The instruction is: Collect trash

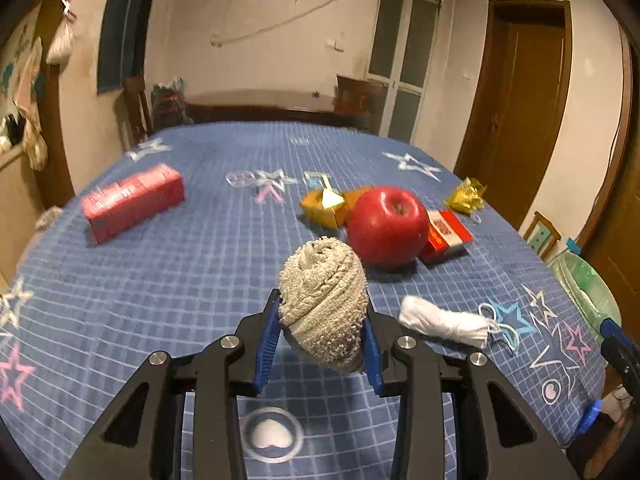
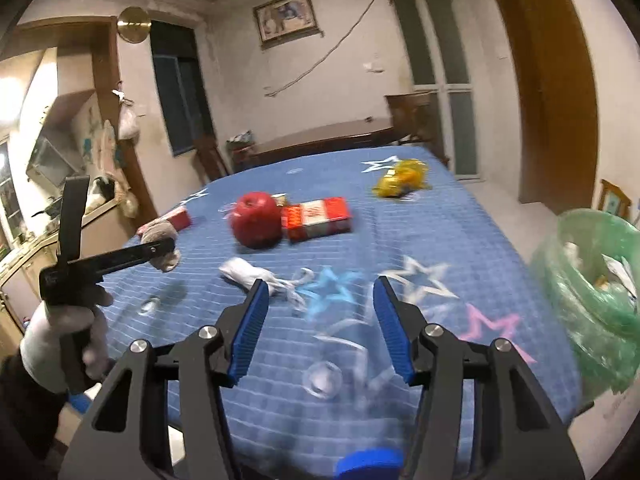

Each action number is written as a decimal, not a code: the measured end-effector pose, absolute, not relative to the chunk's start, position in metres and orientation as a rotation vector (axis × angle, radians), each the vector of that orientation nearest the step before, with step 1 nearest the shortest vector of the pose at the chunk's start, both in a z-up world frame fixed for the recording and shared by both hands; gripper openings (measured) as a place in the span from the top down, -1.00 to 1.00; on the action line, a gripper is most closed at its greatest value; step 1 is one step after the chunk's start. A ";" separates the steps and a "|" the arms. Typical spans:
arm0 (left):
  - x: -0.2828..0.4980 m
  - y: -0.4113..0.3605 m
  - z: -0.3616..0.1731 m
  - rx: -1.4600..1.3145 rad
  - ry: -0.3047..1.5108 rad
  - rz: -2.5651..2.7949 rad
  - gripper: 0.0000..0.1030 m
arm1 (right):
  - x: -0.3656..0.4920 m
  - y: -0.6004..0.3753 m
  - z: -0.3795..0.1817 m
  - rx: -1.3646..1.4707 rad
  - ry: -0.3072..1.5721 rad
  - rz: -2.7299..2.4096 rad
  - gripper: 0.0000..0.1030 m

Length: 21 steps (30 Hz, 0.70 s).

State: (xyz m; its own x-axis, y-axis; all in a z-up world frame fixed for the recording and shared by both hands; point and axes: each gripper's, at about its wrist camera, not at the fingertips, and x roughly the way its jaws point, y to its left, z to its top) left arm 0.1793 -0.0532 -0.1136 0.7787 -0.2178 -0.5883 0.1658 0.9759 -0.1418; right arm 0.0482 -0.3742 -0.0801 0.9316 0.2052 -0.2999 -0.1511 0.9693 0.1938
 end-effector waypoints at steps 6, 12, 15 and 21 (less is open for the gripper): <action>0.184 -0.071 -0.122 -0.088 0.685 -0.295 0.28 | 0.128 -0.409 -0.099 0.225 0.435 0.352 0.01; 0.190 -0.079 -0.128 -0.092 0.706 -0.298 0.28 | 0.115 -0.416 -0.102 0.256 0.376 0.292 -0.17; 0.192 -0.077 -0.130 -0.092 0.720 -0.311 0.28 | 0.108 -0.419 -0.099 0.251 0.372 0.284 -0.21; 0.198 -0.079 -0.131 -0.101 0.744 -0.314 0.28 | 0.092 -0.419 -0.078 0.225 0.338 0.286 -0.36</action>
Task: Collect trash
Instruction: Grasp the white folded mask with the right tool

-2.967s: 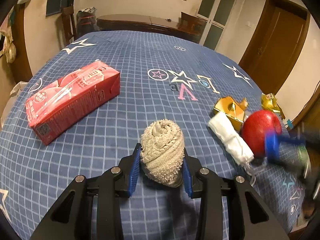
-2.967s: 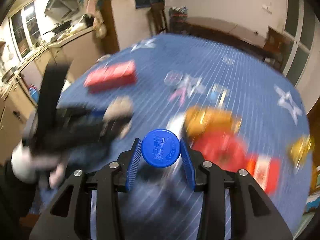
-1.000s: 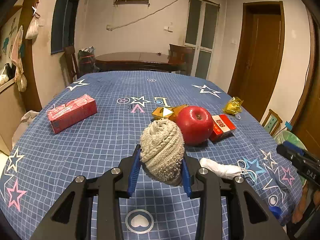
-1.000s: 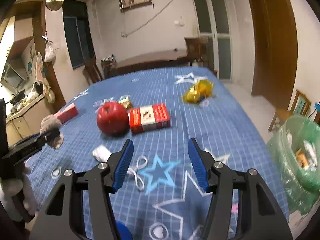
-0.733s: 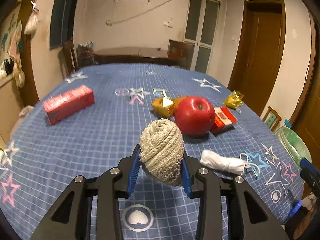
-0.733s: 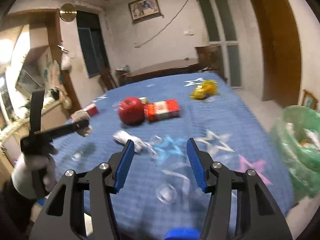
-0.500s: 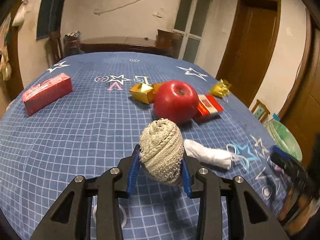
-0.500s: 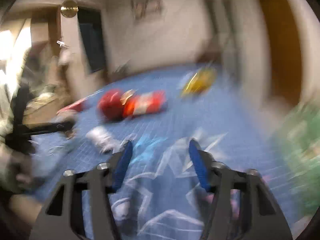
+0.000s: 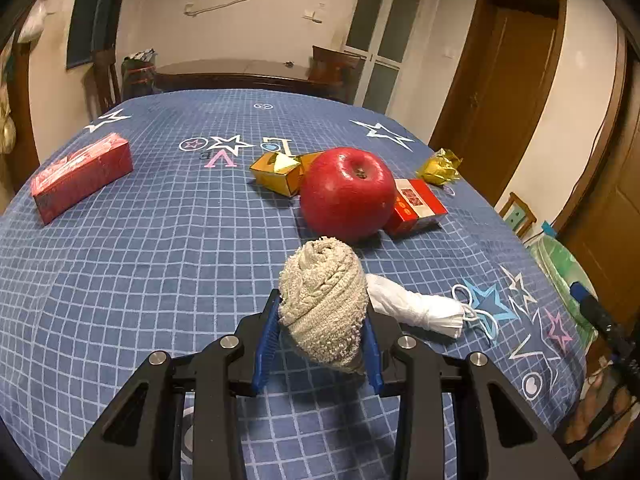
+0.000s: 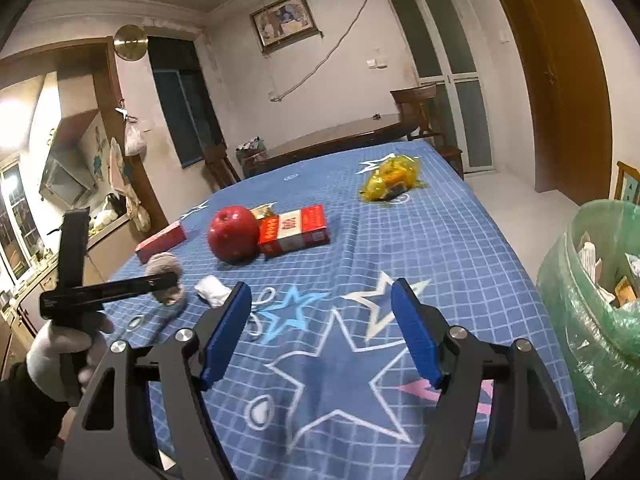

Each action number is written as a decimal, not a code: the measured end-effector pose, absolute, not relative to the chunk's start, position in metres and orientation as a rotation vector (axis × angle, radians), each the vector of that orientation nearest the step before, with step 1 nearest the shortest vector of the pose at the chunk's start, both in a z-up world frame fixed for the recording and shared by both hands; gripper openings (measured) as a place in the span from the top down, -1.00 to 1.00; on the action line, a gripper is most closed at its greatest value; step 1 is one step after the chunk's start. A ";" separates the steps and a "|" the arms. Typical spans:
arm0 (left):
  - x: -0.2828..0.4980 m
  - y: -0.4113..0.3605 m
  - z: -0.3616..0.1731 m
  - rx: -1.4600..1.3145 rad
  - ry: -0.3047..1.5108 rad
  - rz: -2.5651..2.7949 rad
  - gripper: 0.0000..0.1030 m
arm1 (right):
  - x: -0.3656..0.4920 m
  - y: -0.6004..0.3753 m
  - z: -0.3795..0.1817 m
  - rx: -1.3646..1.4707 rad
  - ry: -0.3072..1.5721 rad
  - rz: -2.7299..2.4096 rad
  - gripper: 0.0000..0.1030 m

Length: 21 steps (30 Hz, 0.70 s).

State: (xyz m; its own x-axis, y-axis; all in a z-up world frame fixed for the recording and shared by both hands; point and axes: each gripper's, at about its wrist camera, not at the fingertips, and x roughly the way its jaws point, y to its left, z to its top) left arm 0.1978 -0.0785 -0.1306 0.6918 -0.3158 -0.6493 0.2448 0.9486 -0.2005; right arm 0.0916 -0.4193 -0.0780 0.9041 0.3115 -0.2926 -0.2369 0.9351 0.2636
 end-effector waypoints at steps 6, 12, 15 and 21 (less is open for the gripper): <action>0.203 -0.081 -0.134 -0.063 0.795 -0.313 0.28 | 0.125 -0.360 -0.065 -0.031 0.564 0.438 -0.36; 0.199 -0.069 -0.136 -0.071 0.814 -0.305 0.27 | 0.183 -0.304 -0.059 -0.210 0.703 0.549 -0.36; 0.199 -0.063 -0.136 -0.075 0.816 -0.292 0.27 | 0.205 -0.278 -0.058 -0.246 0.741 0.601 -0.30; 0.197 -0.059 -0.136 -0.073 0.812 -0.276 0.27 | 0.223 -0.248 -0.076 -0.334 0.843 0.577 0.19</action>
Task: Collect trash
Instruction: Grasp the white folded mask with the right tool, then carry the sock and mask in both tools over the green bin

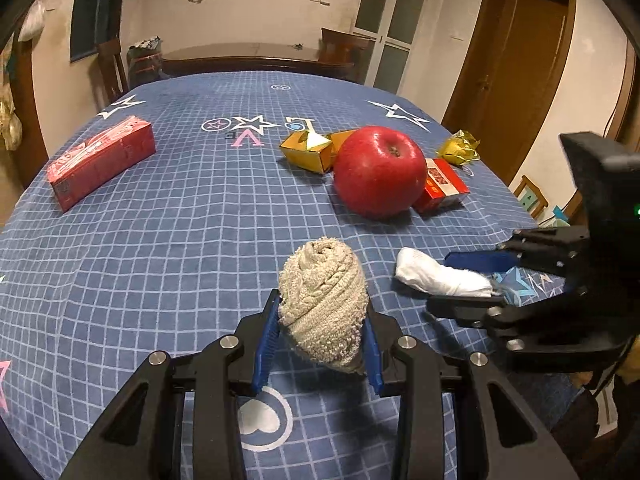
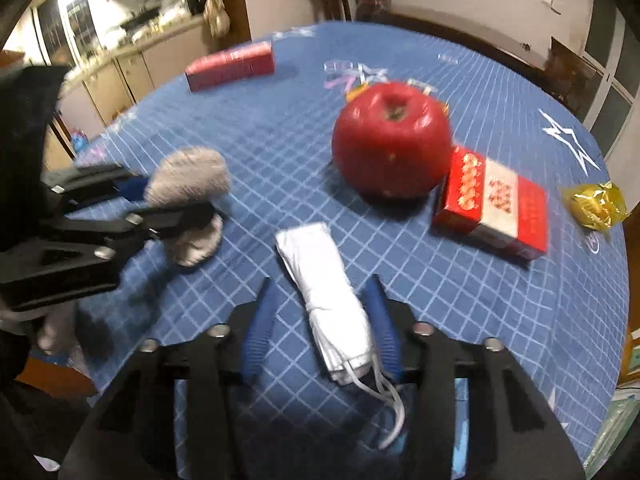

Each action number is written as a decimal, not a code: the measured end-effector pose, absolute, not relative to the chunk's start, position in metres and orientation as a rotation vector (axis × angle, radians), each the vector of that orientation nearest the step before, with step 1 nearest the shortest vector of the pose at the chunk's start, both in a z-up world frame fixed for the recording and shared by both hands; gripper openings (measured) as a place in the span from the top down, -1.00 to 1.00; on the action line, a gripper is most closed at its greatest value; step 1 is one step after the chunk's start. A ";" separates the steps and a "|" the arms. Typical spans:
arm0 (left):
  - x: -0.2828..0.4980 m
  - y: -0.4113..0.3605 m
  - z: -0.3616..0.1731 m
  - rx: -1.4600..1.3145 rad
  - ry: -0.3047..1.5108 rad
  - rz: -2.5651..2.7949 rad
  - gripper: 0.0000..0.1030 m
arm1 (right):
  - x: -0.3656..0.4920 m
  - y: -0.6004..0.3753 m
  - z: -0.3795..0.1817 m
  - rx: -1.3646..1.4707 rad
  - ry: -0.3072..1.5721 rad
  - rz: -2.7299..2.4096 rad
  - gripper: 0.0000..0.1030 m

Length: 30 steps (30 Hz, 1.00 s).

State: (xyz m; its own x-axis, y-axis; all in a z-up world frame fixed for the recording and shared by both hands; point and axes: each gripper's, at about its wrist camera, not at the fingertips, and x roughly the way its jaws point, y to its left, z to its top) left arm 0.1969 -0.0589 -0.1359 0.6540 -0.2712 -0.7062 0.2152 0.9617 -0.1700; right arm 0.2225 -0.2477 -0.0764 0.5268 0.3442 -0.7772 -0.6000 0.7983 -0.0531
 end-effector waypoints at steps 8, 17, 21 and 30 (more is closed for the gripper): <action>0.188 -0.065 -0.131 -0.055 0.763 -0.253 0.27 | 0.198 -0.266 -0.083 -0.189 0.748 0.458 0.49; 0.165 -0.087 -0.098 -0.013 0.618 -0.239 0.28 | 0.143 -0.294 -0.048 0.035 0.499 0.352 0.49; 0.153 -0.100 -0.079 -0.002 0.554 -0.260 0.28 | 0.119 -0.302 -0.026 0.030 0.394 0.287 0.49; 0.139 -0.143 -0.037 0.004 0.472 -0.347 0.28 | 0.098 -0.341 0.009 0.035 0.256 0.163 0.49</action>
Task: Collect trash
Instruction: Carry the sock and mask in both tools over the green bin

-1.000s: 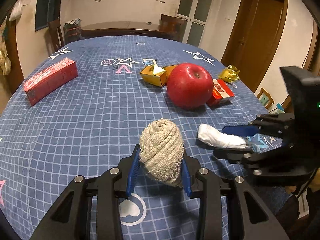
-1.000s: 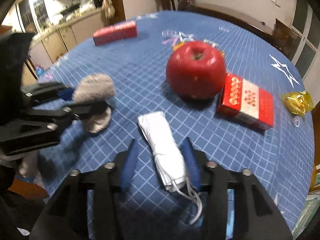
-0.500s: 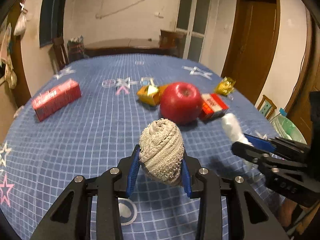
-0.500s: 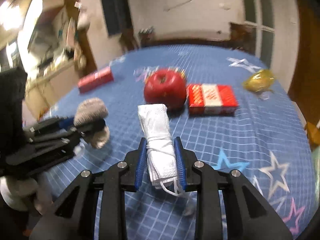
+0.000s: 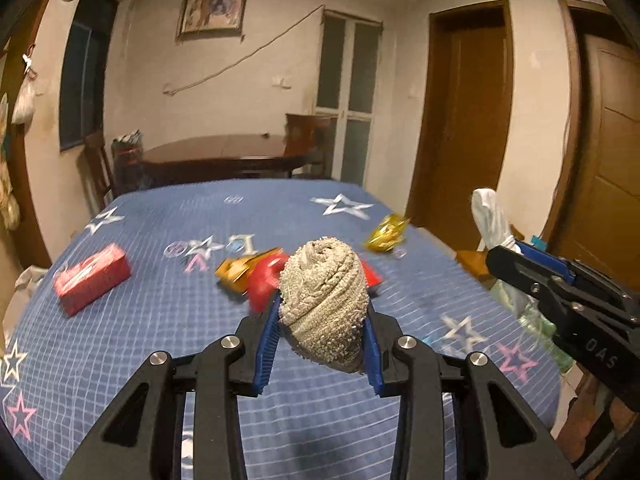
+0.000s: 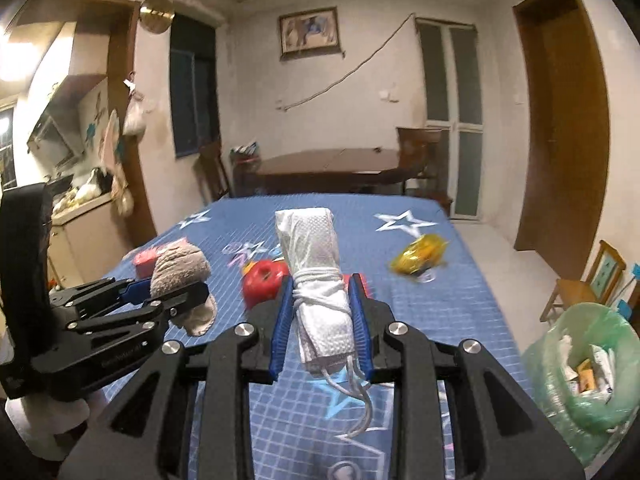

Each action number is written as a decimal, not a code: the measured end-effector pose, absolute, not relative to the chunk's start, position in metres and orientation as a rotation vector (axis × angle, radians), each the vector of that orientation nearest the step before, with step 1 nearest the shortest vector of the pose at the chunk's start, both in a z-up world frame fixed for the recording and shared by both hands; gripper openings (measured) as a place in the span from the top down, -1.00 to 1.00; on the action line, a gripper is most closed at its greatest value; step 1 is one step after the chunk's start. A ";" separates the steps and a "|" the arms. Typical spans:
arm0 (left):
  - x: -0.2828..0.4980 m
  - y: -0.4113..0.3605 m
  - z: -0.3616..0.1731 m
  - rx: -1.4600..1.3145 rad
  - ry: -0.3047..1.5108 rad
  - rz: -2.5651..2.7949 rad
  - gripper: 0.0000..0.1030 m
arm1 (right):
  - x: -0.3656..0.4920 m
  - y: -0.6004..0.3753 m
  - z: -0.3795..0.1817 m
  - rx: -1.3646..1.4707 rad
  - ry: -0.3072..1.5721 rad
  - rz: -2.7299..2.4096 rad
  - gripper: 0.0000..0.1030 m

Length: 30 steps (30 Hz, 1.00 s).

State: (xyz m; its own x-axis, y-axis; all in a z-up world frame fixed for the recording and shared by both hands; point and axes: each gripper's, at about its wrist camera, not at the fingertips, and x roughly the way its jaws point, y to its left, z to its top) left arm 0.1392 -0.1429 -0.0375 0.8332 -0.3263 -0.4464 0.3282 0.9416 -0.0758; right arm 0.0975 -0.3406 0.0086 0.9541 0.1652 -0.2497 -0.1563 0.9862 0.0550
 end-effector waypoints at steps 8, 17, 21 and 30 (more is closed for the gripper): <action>0.139 -0.203 -0.012 0.017 0.426 -0.437 0.28 | 0.084 -0.380 0.023 0.035 0.212 0.062 0.49; 0.151 -0.273 0.010 0.024 0.396 -0.531 0.28 | 0.072 -0.434 0.031 0.033 0.206 -0.062 0.49; 0.156 -0.306 0.015 0.034 0.390 -0.578 0.28 | 0.067 -0.457 0.032 0.042 0.205 -0.115 0.49; 0.159 -0.388 0.012 0.064 0.406 -0.693 0.27 | 0.061 -0.516 0.031 0.064 0.226 -0.230 0.49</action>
